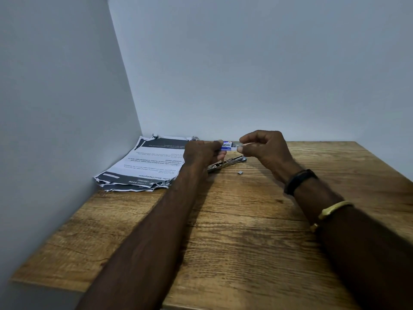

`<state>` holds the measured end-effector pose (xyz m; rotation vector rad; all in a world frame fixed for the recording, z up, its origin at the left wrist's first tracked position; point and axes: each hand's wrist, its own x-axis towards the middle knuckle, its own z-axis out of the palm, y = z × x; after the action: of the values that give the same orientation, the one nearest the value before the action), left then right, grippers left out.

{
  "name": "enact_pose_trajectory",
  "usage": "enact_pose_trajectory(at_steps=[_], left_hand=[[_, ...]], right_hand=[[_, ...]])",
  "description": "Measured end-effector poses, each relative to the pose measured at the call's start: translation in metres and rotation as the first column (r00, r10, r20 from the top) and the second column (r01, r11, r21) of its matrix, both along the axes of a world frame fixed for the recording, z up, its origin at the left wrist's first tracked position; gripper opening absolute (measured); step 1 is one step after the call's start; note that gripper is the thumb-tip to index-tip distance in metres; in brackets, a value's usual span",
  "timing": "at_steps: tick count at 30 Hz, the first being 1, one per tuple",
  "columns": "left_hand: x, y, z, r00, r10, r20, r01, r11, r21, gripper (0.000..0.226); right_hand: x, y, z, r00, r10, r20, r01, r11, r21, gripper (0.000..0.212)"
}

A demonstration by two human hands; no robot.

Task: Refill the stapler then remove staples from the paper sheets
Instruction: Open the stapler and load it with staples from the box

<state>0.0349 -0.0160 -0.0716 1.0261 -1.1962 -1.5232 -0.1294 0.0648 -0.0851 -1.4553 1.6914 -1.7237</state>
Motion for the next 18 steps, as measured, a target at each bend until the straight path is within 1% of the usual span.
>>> enact_pose_trajectory(at_steps=[2, 7, 12, 15, 18], left_hand=[[0.0, 0.0006, -0.0002, 1.0, -0.005, 0.007, 0.005, 1.0, -0.009, 0.015], [0.0009, -0.0007, -0.0017, 1.0, -0.011, -0.005, 0.011, 1.0, -0.023, 0.022], [0.0027, -0.0011, -0.0035, 0.999, -0.033, 0.005, 0.033, 0.998, -0.051, 0.02], [0.003, 0.0005, -0.0035, 0.999, -0.047, -0.024, 0.046, 0.997, -0.057, 0.02], [0.0028, 0.0031, -0.0029, 0.997, -0.076, -0.026, 0.074, 0.995, -0.07, 0.014]], right_hand=[[0.0017, 0.0001, 0.0009, 1.0, 0.002, -0.031, -0.002, 1.0, 0.005, 0.022], [0.0038, -0.0003, 0.0017, 0.995, 0.009, -0.099, -0.007, 1.0, 0.017, 0.025], [0.0023, 0.0, -0.0001, 0.983, 0.003, -0.182, -0.002, 1.0, 0.002, 0.019], [0.0013, 0.0, 0.0003, 0.97, -0.011, -0.245, 0.005, 1.0, -0.027, 0.015], [0.0024, 0.0002, 0.0012, 0.968, -0.003, -0.249, -0.003, 1.0, -0.024, 0.014]])
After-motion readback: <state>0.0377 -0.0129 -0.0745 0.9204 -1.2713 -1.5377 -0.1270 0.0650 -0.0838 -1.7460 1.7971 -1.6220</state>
